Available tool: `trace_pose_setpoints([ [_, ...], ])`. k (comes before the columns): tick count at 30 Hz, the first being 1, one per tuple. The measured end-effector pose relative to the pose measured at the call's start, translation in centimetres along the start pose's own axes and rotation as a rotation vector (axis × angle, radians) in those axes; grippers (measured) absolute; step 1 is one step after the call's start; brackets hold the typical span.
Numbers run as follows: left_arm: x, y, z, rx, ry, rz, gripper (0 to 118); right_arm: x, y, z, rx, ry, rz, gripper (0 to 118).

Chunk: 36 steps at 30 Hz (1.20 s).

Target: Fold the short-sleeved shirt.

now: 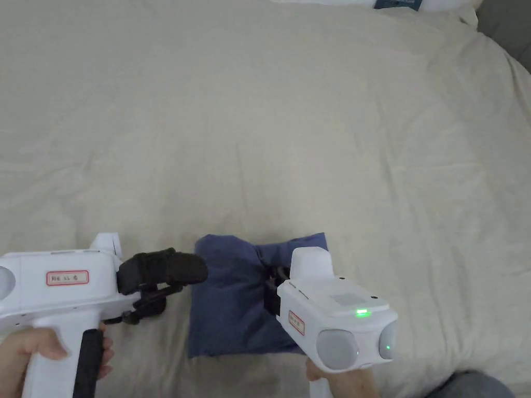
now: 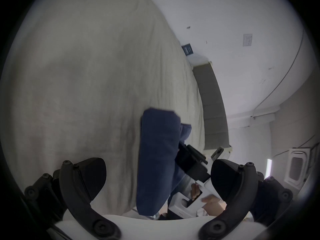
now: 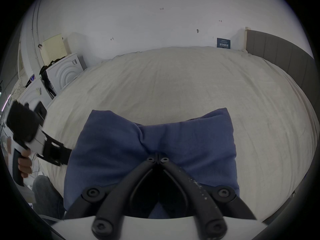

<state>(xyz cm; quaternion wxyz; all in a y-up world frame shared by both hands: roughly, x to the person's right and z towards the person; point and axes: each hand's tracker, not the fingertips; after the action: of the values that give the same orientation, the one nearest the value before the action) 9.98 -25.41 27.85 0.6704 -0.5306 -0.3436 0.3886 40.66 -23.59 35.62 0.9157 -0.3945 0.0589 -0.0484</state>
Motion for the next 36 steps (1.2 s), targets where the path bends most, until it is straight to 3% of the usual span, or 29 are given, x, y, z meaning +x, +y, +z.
trace_pose_setpoints([
  [3, -0.3, 0.0, -1.2, -0.01, -0.128, 0.013, 118, 0.2, 0.3, -0.1, -0.013, 0.007, -0.004, 1],
  [8, 0.2, 1.5, -3.8, -0.056, -0.168, 0.048, 118, 0.4, 1.6, -0.2, -0.062, 0.027, -0.038, 1],
  [13, 2.4, 1.8, -5.4, -0.122, -0.064, -0.046, 115, 1.4, 4.2, 3.5, 0.017, 0.076, -0.055, 1],
  [14, 2.8, 1.8, -5.4, -0.119, -0.035, -0.04, 105, 1.6, 4.8, 5.0, 0.054, 0.065, -0.039, 1],
  [16, 3.4, 1.9, -4.9, -0.107, 0.082, -0.032, 45, 2.4, 5.7, 8.1, 0.136, 0.059, -0.025, 2],
  [17, 3.6, 2.0, -4.6, -0.1, 0.17, -0.017, 29, 2.9, 6.1, 9.5, 0.166, 0.057, -0.03, 2],
  [18, 3.5, 2.2, -4.5, -0.099, 0.274, 0.009, 29, 3.4, 6.4, 10.9, 0.199, 0.052, -0.036, 2],
  [20, 3.1, 2.3, -4.4, -0.091, 0.168, 0.111, 29, 4.3, 6.6, 13.0, 0.246, 0.034, -0.045, 2],
  [24, 6.0, 2.1, -4.7, -0.092, 0.306, 0.028, 28, 6.2, 6.3, 16.0, 0.273, -0.005, -0.059, 2],
  [27, 8.3, 2.4, -3.8, -0.103, 0.327, -0.002, 28, 7.0, 6.0, 16.9, 0.276, -0.019, -0.066, 2],
  [33, 9.5, 4.6, 4.4, -0.033, 0.49, -0.102, 27, 7.2, 5.4, 17.2, 0.272, 0.006, -0.097, 1],
  [36, 7.8, 6.4, 11.0, 0.031, 0.614, -0.062, 27, 6.2, 5.9, 16.7, 0.26, 0.028, -0.09, 2],
])
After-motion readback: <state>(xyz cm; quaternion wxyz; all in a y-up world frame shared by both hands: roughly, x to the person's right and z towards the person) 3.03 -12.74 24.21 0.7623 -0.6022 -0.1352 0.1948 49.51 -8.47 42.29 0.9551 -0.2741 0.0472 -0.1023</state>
